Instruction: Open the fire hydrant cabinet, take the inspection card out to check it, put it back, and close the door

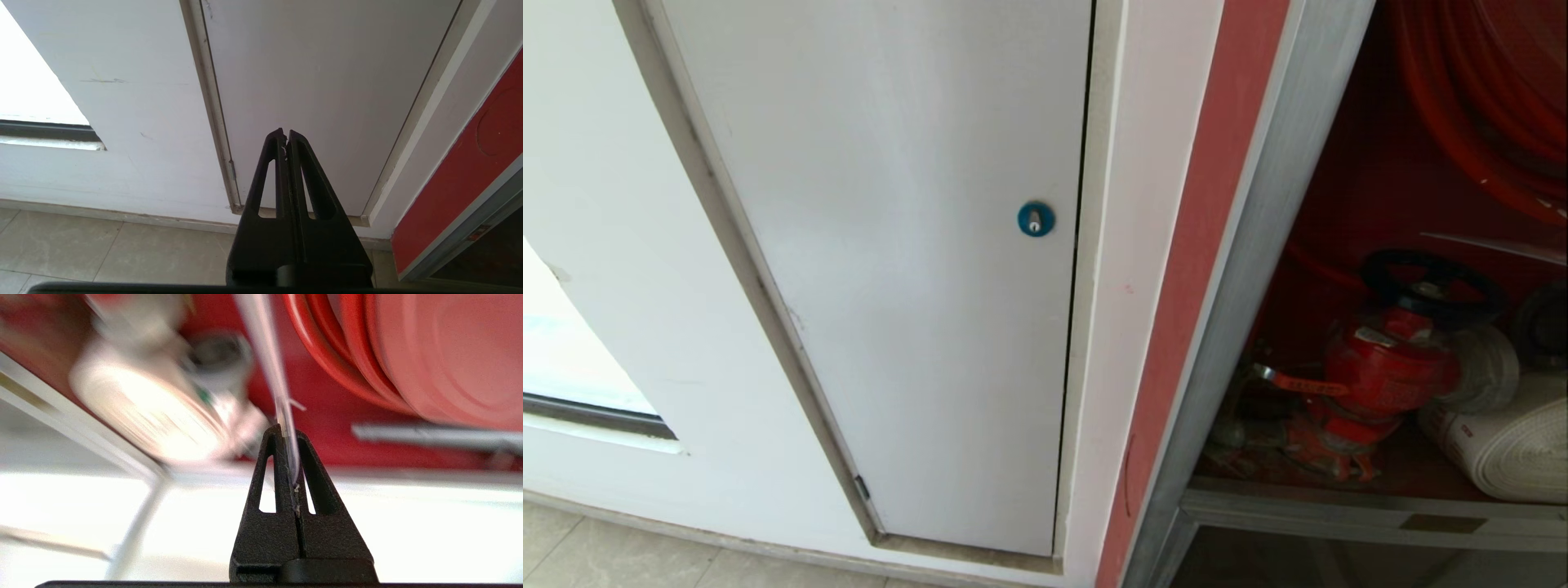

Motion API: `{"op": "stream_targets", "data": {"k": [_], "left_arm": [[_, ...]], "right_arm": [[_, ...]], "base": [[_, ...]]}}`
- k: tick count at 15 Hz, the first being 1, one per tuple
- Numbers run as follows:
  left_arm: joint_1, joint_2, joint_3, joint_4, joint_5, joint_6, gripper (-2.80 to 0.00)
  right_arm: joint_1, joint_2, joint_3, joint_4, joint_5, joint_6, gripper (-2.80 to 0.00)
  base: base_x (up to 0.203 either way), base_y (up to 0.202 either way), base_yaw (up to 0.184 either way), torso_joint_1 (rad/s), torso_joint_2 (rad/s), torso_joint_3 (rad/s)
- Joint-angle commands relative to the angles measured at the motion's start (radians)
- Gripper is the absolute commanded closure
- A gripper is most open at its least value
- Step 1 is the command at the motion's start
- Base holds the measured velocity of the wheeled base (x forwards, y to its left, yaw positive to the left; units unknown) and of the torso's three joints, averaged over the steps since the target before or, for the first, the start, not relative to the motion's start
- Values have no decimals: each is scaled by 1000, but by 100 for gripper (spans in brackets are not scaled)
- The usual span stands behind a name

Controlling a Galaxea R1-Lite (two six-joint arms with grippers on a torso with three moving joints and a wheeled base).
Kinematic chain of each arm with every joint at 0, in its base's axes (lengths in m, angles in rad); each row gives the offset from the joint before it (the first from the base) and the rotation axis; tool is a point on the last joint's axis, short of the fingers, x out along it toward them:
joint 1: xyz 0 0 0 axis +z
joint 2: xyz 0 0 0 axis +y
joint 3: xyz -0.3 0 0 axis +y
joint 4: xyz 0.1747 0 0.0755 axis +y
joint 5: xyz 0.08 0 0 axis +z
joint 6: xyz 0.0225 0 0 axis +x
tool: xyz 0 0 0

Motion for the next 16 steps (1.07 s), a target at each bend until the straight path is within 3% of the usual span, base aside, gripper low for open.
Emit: {"op": "stream_targets", "data": {"k": [1,7,10,14,16], "left_arm": [[0,1,0,0,0,0,0],[0,1,0,0,0,0,0],[0,1,0,0,0,1,0],[0,1,0,0,0,0,0],[0,1,0,0,0,0,0]], "right_arm": [[-4,41,-2,3,-71,-26,0],[-95,117,40,-14,-115,-46,0],[-146,165,101,-104,-115,-45,0],[-288,237,111,-171,-19,-44,0],[-319,275,113,-220,-1,-42,0]], "base": [[0,0,0,0,0,0],[0,0,0,0,0,0],[0,0,0,0,0,0],[0,0,0,0,0,0],[0,0,0,0,0,0]]}}
